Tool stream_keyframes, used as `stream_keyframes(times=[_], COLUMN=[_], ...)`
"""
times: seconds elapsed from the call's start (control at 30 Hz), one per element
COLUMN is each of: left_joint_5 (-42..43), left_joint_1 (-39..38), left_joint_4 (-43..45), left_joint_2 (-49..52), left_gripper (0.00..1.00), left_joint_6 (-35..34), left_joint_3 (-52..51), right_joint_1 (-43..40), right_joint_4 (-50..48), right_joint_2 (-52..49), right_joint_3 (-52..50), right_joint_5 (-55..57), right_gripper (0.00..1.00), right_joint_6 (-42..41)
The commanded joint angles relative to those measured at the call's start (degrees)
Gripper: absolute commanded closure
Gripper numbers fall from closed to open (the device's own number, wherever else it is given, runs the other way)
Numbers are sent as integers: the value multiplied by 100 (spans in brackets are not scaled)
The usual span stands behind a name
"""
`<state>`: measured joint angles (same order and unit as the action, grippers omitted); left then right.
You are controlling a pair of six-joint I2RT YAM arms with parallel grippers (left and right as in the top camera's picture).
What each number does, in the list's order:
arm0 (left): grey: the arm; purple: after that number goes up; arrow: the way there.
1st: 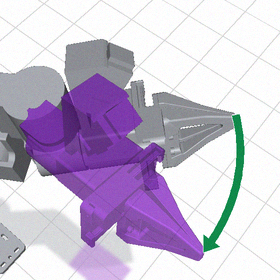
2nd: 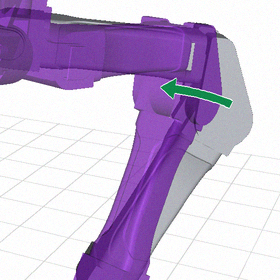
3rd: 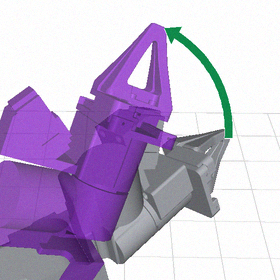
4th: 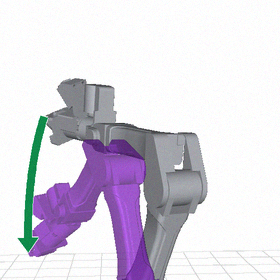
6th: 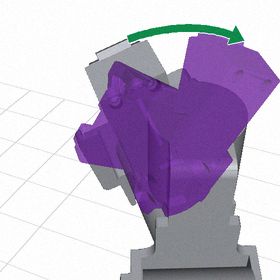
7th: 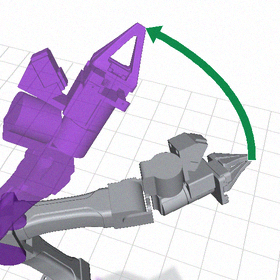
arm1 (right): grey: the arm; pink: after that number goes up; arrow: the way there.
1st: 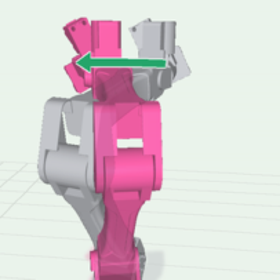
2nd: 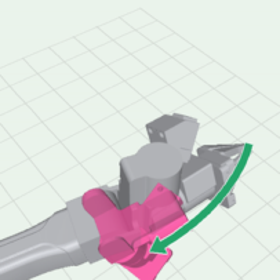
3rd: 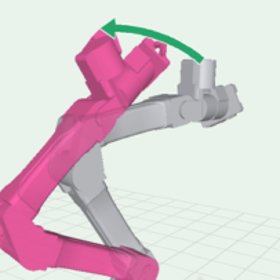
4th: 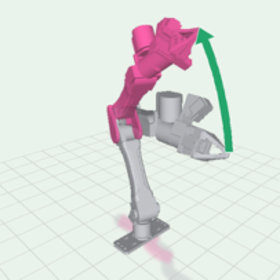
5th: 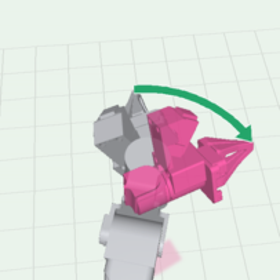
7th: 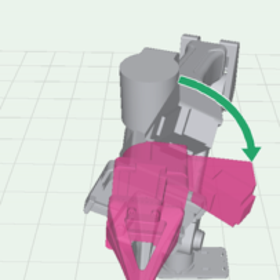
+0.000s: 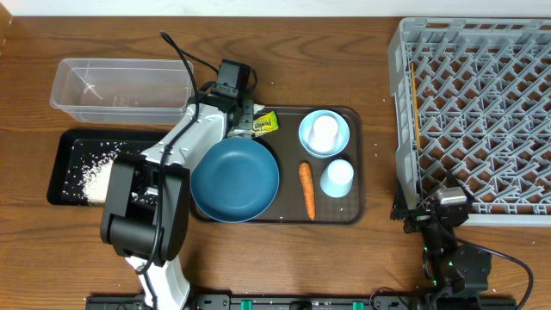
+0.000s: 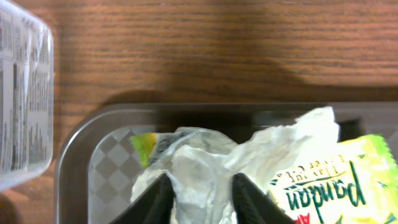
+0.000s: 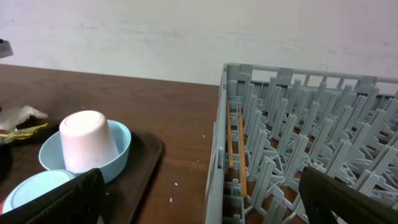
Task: Sort waste into correct bins and load items into the dishwasher rack
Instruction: 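Grasp the tissue and carry it into the clear plastic bin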
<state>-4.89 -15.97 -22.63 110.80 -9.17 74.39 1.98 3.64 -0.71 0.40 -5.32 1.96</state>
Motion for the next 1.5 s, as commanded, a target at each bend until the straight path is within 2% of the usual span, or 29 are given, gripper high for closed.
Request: stream_keyframes(times=[0.0, 0.13, 0.73, 0.97, 1.3, 1.33, 1.43, 1.47], left_joint_5=[-26, -26, -186, -1180, -1237, -1237, -1235, -1235], left_joint_1=[-2, -2, 33, 634, 1878, 1943, 2133, 2173], left_joint_4=[-44, -42, 162, 424, 1080, 1123, 1209, 1204], left_joint_2=[-153, -192, -2332, -2234, -1471, -1416, -1294, -1285], left_gripper=[81, 94, 94, 94, 92, 89, 48, 30], left_joint_6=[39, 42, 57, 59, 59, 61, 57, 59], left_joint_3=[85, 87, 87, 85, 85, 85, 85, 85], right_joint_1=[-57, -57, -57, -55, -57, -57, -55, -57], right_joint_4=[22, 22, 22, 22, 22, 22, 22, 22], right_joint_2=[22, 22, 22, 22, 22, 22, 22, 22], right_joint_3=[-9, -9, -9, -9, -9, -9, -9, -9], right_joint_5=[39, 39, 39, 39, 39, 39, 39, 39], right_gripper=[1, 1, 1, 1, 1, 1, 1, 1], right_joint_6=[-15, -15, -15, -15, -15, -15, -15, -15])
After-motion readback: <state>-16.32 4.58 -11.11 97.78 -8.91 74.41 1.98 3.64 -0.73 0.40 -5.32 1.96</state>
